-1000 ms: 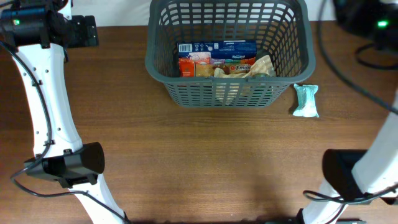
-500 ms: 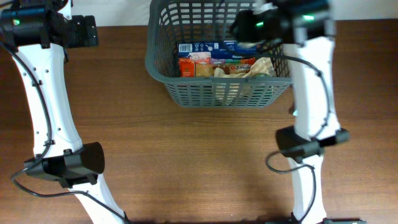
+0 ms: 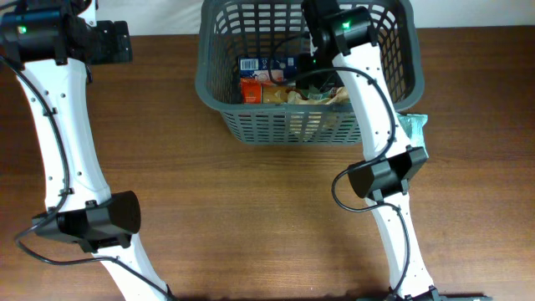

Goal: Pack container

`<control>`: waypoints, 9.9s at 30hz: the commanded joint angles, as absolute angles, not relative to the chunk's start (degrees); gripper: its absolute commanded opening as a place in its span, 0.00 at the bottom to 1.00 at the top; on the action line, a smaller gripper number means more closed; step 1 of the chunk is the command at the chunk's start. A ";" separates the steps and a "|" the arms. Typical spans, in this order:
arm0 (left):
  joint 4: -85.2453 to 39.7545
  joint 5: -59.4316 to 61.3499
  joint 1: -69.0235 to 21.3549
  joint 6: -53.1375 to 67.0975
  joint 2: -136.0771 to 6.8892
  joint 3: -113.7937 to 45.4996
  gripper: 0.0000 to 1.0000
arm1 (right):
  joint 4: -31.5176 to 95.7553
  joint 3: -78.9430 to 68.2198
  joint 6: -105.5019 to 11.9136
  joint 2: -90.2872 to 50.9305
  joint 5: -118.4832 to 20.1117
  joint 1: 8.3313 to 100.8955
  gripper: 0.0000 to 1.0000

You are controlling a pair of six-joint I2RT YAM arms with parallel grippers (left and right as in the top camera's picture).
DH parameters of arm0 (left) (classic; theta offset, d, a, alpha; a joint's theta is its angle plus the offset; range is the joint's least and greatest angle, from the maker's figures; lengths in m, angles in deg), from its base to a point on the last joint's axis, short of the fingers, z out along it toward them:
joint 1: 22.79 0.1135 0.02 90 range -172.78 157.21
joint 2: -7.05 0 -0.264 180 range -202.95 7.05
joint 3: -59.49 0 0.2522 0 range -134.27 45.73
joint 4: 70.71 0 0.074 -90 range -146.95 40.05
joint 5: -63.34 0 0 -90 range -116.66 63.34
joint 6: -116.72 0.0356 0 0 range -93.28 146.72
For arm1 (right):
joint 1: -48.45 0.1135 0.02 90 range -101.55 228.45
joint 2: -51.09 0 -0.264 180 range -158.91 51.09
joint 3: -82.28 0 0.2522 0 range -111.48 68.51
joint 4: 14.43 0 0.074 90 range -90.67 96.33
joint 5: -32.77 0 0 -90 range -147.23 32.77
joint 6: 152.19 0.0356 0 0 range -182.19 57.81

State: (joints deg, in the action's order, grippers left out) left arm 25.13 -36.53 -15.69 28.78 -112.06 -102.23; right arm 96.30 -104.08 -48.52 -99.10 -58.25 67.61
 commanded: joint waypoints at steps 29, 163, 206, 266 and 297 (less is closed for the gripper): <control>25.20 -36.35 -15.58 27.97 -111.12 -101.99 0.99 | 96.08 -108.82 -55.27 -68.52 -65.55 56.85 0.93; 25.18 -36.35 -15.58 27.97 -111.12 -101.99 0.99 | 67.91 -58.14 -84.43 -73.30 -36.61 69.25 0.22; 25.20 -36.35 -15.58 27.97 -111.12 -101.99 0.99 | 88.28 -80.58 -61.61 -46.77 -66.94 36.00 0.99; 25.18 -36.35 -15.58 27.97 -111.12 -101.99 0.99 | 40.96 46.10 -60.61 42.71 -53.81 46.67 0.99; 25.20 -36.35 -15.58 27.97 -111.12 -101.99 0.99 | 41.94 59.19 -60.61 50.89 -54.46 46.67 0.99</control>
